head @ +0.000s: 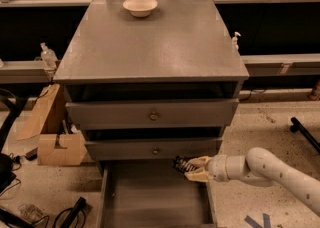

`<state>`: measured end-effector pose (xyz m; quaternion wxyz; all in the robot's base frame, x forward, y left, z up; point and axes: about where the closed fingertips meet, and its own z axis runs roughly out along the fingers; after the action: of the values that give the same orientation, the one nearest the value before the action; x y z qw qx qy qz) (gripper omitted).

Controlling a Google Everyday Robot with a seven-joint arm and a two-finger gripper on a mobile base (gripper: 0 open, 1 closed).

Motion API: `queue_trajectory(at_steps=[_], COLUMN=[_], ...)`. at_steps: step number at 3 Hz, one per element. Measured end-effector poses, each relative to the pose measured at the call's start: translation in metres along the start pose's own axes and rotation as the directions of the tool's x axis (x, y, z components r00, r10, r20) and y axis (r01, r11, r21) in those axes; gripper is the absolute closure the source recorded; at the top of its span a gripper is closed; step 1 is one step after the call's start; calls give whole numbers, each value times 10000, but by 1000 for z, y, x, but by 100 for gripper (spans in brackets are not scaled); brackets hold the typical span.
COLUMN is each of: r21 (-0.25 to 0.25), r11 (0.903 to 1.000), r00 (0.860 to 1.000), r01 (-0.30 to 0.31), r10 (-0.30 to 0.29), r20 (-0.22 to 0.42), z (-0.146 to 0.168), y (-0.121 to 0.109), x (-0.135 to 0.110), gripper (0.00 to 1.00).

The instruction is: Place rxbar chocolate into bottom drawer

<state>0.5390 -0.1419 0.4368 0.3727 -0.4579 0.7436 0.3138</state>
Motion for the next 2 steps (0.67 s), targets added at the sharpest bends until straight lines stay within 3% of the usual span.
queue_trajectory(at_steps=[1, 2], r21=[-113, -101], r11=[9994, 9972], r00=[9984, 9969], r01=[-328, -737], r10=[333, 740], r20=[452, 283], z=[48, 88], y=[-11, -14], x=[49, 93], gripper=[100, 100])
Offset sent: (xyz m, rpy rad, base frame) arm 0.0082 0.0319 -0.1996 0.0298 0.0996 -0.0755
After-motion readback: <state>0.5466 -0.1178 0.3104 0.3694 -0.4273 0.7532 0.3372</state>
